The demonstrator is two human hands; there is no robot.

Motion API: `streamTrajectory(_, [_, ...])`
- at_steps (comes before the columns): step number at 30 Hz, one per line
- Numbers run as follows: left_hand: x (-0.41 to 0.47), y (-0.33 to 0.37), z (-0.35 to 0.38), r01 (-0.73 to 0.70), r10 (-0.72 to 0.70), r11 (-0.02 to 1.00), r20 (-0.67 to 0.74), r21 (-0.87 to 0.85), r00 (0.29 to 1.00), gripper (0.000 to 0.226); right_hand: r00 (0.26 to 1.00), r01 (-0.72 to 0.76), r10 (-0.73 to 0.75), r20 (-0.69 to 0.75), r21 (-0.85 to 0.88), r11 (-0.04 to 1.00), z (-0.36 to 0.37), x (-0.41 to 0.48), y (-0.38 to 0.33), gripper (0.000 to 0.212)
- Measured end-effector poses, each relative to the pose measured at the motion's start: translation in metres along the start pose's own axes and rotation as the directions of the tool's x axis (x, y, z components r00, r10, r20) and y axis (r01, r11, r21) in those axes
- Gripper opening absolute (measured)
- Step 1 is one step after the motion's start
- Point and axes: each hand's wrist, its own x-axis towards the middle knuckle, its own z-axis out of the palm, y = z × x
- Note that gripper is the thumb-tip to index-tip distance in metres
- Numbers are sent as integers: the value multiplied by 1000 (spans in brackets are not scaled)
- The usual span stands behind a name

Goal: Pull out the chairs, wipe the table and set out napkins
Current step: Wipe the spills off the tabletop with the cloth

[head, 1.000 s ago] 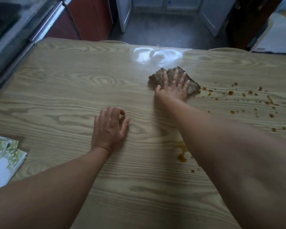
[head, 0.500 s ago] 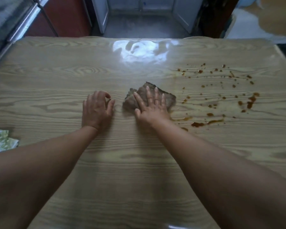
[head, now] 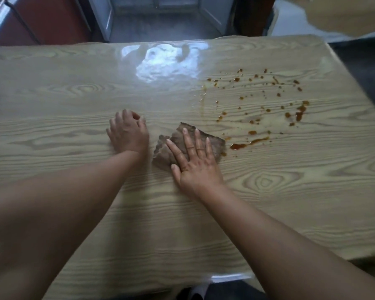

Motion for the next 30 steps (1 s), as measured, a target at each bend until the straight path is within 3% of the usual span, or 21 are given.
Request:
streamTrajectory(8, [8, 21, 17, -107, 106, 988, -10, -115, 994, 25, 991, -131, 131, 8, -2, 991, -16, 67, 18, 63])
streamTrajectory(22, [8, 25, 19, -150, 150, 988, 18, 22, 989, 22, 971, -235, 235, 50, -11, 972, -47, 189, 39, 61])
streamTrajectory(30, [9, 25, 17, -170, 169, 985, 24, 32, 985, 23, 958, -283, 283, 52, 5, 959, -57, 206, 67, 61])
